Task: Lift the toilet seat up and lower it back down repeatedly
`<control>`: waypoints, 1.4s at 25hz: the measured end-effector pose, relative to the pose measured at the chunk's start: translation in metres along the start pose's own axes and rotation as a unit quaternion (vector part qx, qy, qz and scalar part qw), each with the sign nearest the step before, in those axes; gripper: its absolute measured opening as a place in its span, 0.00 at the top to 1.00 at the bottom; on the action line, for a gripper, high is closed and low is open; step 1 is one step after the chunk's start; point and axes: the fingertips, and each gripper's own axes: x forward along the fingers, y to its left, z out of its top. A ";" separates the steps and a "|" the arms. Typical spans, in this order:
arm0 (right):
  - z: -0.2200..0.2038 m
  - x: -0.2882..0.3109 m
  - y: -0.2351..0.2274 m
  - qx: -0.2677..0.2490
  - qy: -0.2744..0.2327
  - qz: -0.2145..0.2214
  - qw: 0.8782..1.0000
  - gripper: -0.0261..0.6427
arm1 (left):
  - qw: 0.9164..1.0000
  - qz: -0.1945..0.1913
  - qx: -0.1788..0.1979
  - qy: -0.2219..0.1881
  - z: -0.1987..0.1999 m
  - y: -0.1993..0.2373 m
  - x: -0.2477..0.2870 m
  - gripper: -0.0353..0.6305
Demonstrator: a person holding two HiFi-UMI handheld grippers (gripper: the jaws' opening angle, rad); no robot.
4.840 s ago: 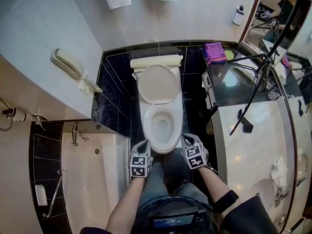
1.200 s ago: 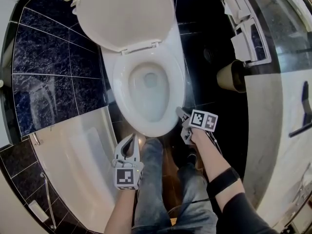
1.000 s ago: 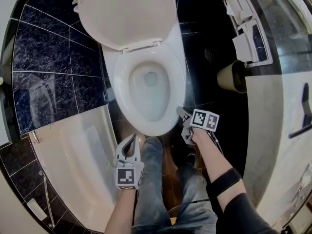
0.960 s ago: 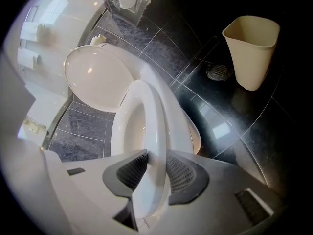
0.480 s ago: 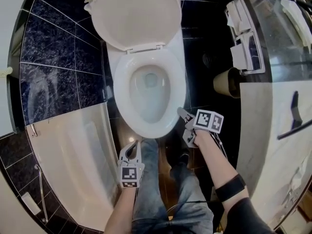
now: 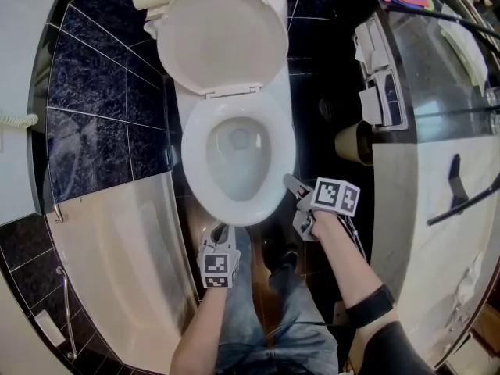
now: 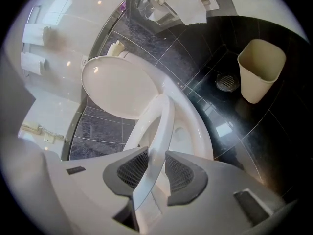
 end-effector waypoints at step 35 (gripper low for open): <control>0.103 -0.117 0.222 -0.369 -0.128 -0.063 0.919 0.94 | 0.991 0.007 0.055 -0.118 0.336 0.081 0.015 0.96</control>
